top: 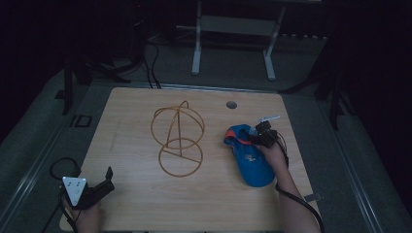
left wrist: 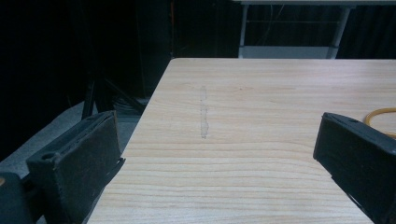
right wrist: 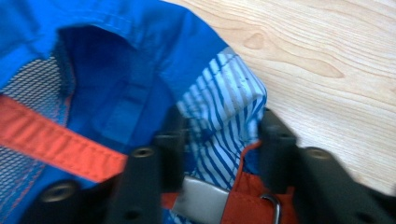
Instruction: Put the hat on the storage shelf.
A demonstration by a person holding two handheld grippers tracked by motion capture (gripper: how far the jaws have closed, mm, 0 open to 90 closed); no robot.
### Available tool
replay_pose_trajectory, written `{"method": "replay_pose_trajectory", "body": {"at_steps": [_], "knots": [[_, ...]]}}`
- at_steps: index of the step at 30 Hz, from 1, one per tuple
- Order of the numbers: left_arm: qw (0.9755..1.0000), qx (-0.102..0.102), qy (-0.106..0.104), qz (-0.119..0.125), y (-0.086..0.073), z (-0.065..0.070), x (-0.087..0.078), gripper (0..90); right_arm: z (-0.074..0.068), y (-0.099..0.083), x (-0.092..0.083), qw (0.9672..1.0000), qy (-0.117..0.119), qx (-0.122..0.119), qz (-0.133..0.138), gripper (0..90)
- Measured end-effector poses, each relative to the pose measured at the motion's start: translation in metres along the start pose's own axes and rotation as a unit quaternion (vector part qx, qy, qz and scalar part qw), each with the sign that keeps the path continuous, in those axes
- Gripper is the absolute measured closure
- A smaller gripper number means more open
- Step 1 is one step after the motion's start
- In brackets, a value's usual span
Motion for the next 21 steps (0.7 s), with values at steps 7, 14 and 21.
{"method": "replay_pose_trajectory", "body": {"at_steps": [7,14,21], "knots": [[1.0,-0.003,-0.001,0.001,0.0,0.0,0.0,1.1,-0.011,0.0,-0.001,0.9994,-0.02,-0.026,-0.01,81.9],[1.0,-0.007,0.0,0.004,0.0,-0.002,-0.001,1.1,-0.017,0.011,-0.024,0.9995,0.007,-0.008,0.028,83.6],[1.0,-0.006,0.001,0.005,0.0,-0.001,-0.001,1.1,-0.024,0.026,-0.061,0.9967,0.02,-0.009,0.078,83.9]]}}
Point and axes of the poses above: each handheld gripper's, and its own axes: x roughly forward along the jaws, y roughly out of its top, z roughly to its right, the point moved 9 cm from there along x, roughly forward along the jaws, and after that the axes turned 6 degrees about x, right-handed, at the moved point
